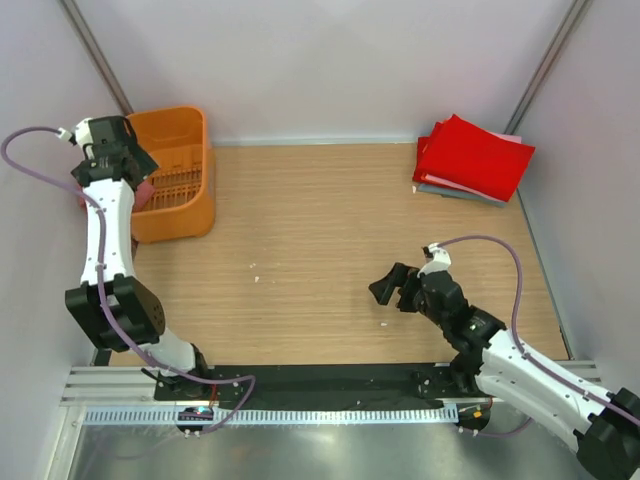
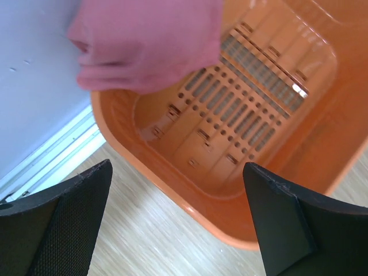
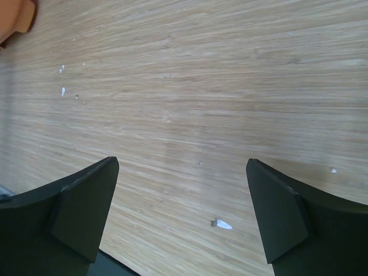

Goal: Fold and stack the t-shirts
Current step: Grab the tshirt from the pile

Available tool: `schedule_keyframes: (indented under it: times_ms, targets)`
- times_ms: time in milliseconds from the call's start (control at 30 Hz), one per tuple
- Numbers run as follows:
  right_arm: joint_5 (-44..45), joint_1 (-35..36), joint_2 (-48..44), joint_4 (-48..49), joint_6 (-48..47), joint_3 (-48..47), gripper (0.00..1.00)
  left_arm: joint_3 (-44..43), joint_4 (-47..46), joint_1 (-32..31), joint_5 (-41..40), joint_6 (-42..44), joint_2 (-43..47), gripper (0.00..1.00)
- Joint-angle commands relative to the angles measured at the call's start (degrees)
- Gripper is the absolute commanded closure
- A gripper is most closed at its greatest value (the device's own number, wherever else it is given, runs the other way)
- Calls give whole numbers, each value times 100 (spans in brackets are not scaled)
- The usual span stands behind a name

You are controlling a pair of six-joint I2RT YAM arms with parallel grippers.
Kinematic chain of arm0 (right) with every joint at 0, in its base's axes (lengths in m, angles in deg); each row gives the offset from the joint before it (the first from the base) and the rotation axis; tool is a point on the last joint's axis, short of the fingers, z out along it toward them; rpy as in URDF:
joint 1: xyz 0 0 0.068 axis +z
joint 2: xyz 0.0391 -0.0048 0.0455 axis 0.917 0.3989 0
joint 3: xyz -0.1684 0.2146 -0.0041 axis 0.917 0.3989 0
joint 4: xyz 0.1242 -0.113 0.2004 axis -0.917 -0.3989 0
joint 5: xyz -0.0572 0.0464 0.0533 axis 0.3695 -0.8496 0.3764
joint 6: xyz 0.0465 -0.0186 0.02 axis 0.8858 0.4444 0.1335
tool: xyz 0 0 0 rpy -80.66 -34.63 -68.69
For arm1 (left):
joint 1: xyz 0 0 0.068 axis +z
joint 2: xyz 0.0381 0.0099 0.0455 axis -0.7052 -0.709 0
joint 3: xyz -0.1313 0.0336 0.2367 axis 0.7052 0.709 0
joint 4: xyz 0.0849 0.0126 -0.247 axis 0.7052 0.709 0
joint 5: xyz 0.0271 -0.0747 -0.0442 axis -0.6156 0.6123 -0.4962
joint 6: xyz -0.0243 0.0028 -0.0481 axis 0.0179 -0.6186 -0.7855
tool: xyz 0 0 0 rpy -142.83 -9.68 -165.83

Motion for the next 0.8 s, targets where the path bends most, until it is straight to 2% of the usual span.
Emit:
schedule_keyframes:
  times_ms: [0,67,100,200,333,500,667,767]
  targets:
    - [-336,26,-161,1715,174,660,0,-406,-135,346,-26,-164,-193,4]
    - [-556,26,-13,2271,254,1133,0,-512,-126,416,-35,-112,-395,6]
    - [-661,26,84,2979,341,1302,0,-660,-118,434,-113,-51,-474,6]
    - [-1023,26,505,3574,281,1515,0,-1038,23,434,-429,143,-790,7]
    - [-1198,26,1129,3751,193,1340,0,-1031,-100,495,-904,214,-993,6]
    - [-1286,26,1858,3873,175,1128,0,-759,-161,742,-659,-225,-1204,7]
    - [-1295,26,2237,3900,193,953,0,-391,-511,751,-879,-200,-1125,7]
    - [-1295,17,2492,3935,228,856,0,-450,-592,777,-967,-121,-1248,7]
